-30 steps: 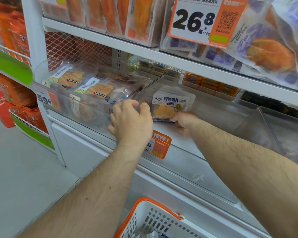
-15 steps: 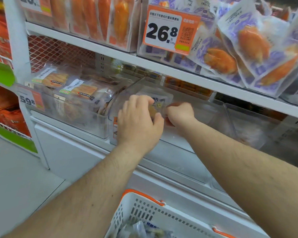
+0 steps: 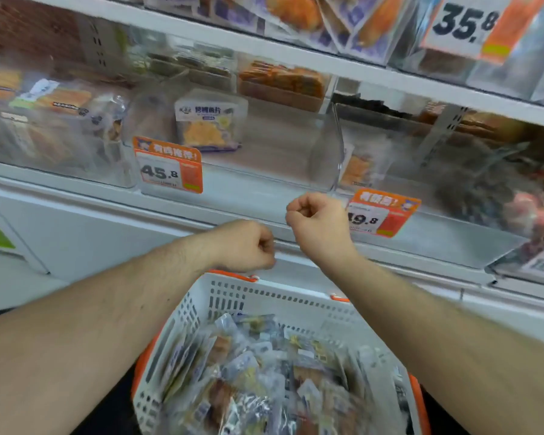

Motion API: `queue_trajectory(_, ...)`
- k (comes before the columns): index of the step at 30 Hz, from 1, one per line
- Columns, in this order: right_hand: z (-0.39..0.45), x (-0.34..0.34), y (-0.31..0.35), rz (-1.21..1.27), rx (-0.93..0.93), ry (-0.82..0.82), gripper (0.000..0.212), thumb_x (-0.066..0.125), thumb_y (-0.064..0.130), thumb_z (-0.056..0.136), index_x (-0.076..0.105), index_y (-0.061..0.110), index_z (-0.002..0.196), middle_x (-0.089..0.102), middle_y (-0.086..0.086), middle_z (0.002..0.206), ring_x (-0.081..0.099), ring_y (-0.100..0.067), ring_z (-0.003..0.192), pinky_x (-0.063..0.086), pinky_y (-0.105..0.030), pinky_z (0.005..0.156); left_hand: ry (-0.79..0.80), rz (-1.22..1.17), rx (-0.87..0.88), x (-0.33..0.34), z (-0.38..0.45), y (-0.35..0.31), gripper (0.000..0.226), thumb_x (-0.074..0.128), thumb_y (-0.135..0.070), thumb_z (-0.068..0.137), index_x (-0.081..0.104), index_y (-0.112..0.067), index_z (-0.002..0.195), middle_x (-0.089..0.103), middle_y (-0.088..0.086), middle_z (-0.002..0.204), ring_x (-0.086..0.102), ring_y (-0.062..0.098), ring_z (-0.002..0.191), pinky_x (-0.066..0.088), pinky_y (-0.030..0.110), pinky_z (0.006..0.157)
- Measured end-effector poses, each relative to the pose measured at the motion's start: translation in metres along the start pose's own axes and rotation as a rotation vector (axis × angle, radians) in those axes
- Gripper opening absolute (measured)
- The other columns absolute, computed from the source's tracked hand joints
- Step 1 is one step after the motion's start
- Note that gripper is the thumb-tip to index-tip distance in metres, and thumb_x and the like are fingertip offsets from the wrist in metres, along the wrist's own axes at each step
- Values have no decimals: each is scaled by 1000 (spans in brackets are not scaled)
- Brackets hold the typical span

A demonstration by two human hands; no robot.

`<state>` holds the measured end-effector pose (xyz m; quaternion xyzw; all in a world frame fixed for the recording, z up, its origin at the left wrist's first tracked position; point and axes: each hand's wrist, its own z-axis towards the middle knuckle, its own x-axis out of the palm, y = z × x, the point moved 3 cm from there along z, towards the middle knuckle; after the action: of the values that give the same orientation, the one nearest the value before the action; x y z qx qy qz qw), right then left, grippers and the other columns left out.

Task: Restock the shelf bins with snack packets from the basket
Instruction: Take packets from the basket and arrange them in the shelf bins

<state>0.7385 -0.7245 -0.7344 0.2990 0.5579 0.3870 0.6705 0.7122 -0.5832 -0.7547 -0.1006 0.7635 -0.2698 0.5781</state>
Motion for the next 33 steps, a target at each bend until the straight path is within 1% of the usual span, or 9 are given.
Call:
queue_trajectory(4,-26,15,-61,-160,107,150,18,58,9,87,63,21,74,56,8,63,52,-9,57,41,-21,51,232,56,-9,28,5,8,4,66,-31,83,65,-29,80,70,-5,84,67,22,82,57,40,77)
queue_trajectory(6,-38,27,-95,-264,161,284,17,56,9,88,64,20,78,61,8,69,56,-10,62,42,-18,51,327,95,-24,36,7,10,8,64,-33,88,65,-26,86,69,-4,90,65,22,84,56,38,80)
queue_trajectory(9,-52,50,-144,-468,212,535,15,56,14,89,64,20,78,67,0,86,61,-18,80,49,-27,68,440,151,-44,48,13,17,16,61,-36,90,61,-21,82,66,1,91,58,27,78,50,36,75)
queue_trajectory(11,-60,62,-175,-633,248,705,14,59,18,89,69,11,95,69,-7,101,62,-24,94,52,-32,80,483,209,-48,54,15,20,14,60,-35,90,60,-22,84,66,-1,92,58,26,80,49,36,76)
queue_trajectory(13,-70,70,-202,-774,288,811,30,62,22,88,64,10,116,65,-9,116,60,-25,105,51,-33,87,509,251,-69,57,16,19,14,59,-35,93,63,-23,98,68,-2,103,64,22,91,52,38,85)
queue_trajectory(15,-81,73,-223,-862,337,830,44,62,26,86,56,12,128,61,-8,122,58,-26,109,51,-36,93,527,261,-88,58,17,18,22,59,-37,94,63,-22,110,68,1,112,64,20,97,53,39,91)
queue_trajectory(22,-109,76,-269,-929,496,863,67,64,48,81,40,19,137,51,-7,134,50,-30,124,41,-47,106,528,267,-90,59,25,13,23,59,-36,95,63,-22,113,66,-3,112,63,17,102,51,37,94)
queue_trajectory(29,-93,68,-244,-1095,199,834,28,53,17,90,53,20,119,64,-4,117,60,-26,109,39,-41,102,521,247,-99,57,26,12,26,58,-36,97,61,-21,118,63,-7,114,61,14,100,49,31,91)
queue_trajectory(33,-59,47,-210,-965,136,660,7,49,24,97,55,23,94,66,-3,97,63,-24,89,49,-32,78,517,216,-96,53,28,19,21,56,-39,95,64,-24,109,58,-4,100,54,16,85,49,33,87)
